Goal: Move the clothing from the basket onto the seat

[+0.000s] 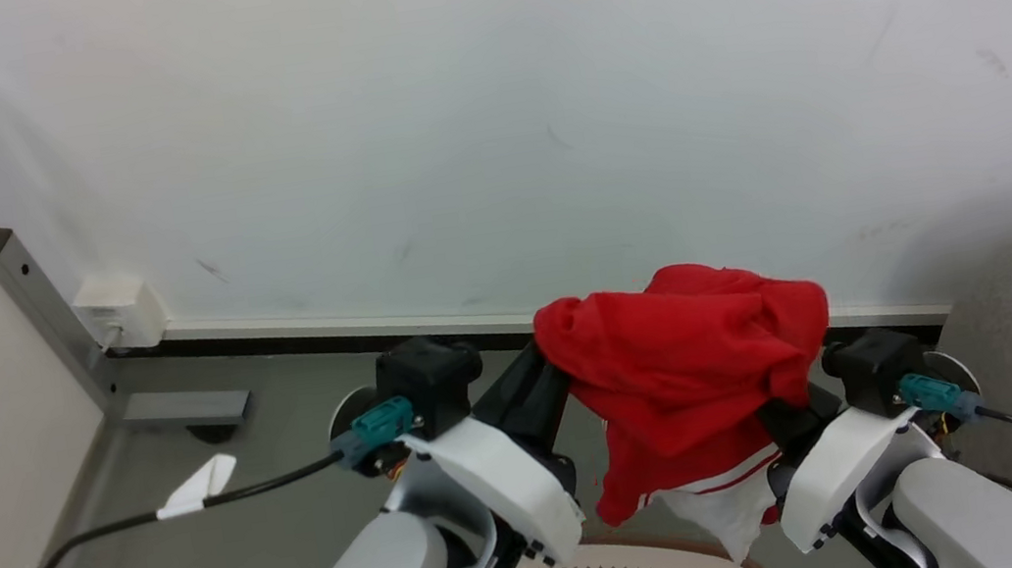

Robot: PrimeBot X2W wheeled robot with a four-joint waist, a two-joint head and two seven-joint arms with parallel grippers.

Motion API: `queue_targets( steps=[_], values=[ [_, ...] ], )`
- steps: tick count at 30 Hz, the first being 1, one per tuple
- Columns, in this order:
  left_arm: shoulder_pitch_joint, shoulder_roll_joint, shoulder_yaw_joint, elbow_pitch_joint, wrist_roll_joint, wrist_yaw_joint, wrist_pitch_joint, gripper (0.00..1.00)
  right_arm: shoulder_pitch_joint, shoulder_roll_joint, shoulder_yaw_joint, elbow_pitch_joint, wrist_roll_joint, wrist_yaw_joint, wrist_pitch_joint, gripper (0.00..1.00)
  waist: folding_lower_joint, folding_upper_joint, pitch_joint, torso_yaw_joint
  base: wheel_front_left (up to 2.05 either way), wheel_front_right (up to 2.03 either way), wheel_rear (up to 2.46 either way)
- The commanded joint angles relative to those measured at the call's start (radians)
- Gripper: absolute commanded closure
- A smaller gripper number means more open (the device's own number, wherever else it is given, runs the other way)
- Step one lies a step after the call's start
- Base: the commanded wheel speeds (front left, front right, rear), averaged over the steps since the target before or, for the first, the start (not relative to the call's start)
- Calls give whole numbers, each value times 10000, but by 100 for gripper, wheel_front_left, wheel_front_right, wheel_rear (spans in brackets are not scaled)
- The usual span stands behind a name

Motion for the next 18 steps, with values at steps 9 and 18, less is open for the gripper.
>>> queue_targets(
  steps=[9, 18],
  values=[
    [1057, 271, -59, 184, -384, -10, -284, 0, 870, -328, -1570, -1160, -745, -25, -1, 100, 0, 0, 87, -630, 0, 0, 0],
    [1296, 526, -240, 333, -55, -13, -731, 0, 1200, -803, -2422, -1930, -1290, -25, -2, 100, 0, 0, 201, -1634, 0, 0, 0]
  ],
)
